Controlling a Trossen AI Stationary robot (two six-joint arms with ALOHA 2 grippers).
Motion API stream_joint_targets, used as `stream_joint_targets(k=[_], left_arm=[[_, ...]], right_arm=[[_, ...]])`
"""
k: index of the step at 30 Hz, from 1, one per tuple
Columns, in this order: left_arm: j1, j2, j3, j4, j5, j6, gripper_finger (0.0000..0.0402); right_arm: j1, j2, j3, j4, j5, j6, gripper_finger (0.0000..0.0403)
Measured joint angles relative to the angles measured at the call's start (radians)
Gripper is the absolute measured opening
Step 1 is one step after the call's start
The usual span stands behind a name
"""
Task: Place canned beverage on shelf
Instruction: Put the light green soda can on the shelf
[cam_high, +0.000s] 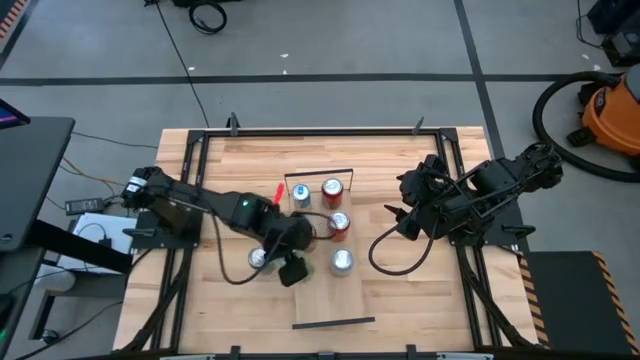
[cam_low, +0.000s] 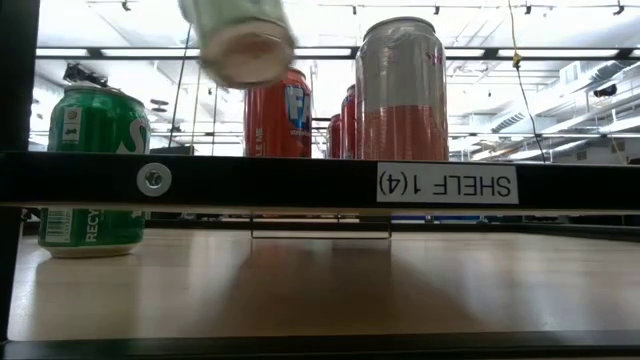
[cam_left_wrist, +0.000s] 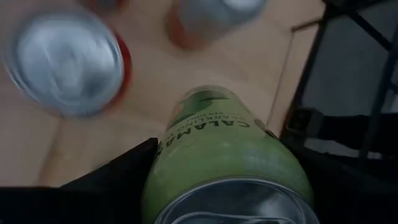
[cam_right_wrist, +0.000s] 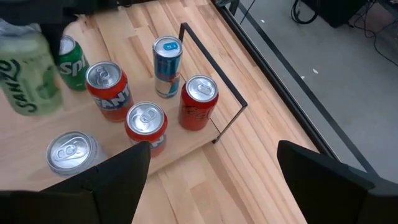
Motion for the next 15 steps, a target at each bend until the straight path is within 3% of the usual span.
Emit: stream_joint_targets(k=[7,15], left_arm=[[0.018,0.184,0.238,-0.158,-0.013,0.176,0.0315],[0.018,0.277,0.270,-0.195,-0.022,0.320,0.0315]], right_arm=[[0.000,0.000,0.000,0.000,0.000,0.000,0.0362],[0.000,0.000,0.000,0.000,0.000,0.006,0.0362]])
